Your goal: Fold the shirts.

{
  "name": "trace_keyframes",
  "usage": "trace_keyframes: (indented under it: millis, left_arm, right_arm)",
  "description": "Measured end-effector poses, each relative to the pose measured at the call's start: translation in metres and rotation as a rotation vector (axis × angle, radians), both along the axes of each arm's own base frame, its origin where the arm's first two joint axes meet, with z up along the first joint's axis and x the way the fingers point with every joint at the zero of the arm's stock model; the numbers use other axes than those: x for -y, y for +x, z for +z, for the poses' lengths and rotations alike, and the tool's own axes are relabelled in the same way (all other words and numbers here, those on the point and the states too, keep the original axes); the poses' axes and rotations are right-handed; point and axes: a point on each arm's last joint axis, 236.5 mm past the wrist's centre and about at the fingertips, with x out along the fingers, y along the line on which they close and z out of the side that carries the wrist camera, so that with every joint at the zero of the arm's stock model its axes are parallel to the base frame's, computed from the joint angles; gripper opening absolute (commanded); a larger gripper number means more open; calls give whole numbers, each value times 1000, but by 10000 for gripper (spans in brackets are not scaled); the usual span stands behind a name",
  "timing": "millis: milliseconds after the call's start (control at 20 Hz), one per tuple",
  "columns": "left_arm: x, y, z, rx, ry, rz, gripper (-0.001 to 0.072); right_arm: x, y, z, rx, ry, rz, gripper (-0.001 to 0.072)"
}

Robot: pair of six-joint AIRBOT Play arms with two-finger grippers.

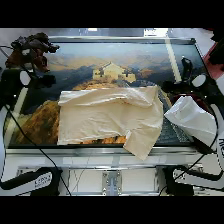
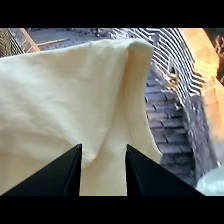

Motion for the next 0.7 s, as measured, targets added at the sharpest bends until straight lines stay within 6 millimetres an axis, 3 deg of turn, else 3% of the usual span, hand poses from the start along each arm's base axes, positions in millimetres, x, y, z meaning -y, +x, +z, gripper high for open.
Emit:
trace_keyframes:
  millis: [100, 150, 200, 300, 400, 700]
  left_arm:
    - [-1, -15, 15, -6, 7, 1, 331]
    - [-2, -23, 20, -5, 11, 1, 331]
    - [-2, -32, 21, -9, 13, 2, 331]
    - [-2, -48, 16, -23, 13, 3, 331]
    - [-1, -63, 2, -60, 1, 7, 330]
    - [19, -78, -15, -93, -94, -2, 330]
  right_arm:
    - [9, -37, 2, -98, -6, 4, 352]
    - [12, -59, -1, -155, -6, 4, 428]
    - [13, -81, -6, -209, -1, 3, 454]
    - [13, -124, -22, -311, 28, -25, 518]
    - [5, -162, -47, -412, 85, -53, 518]
    - [-35, -232, -112, -595, 253, -109, 518]
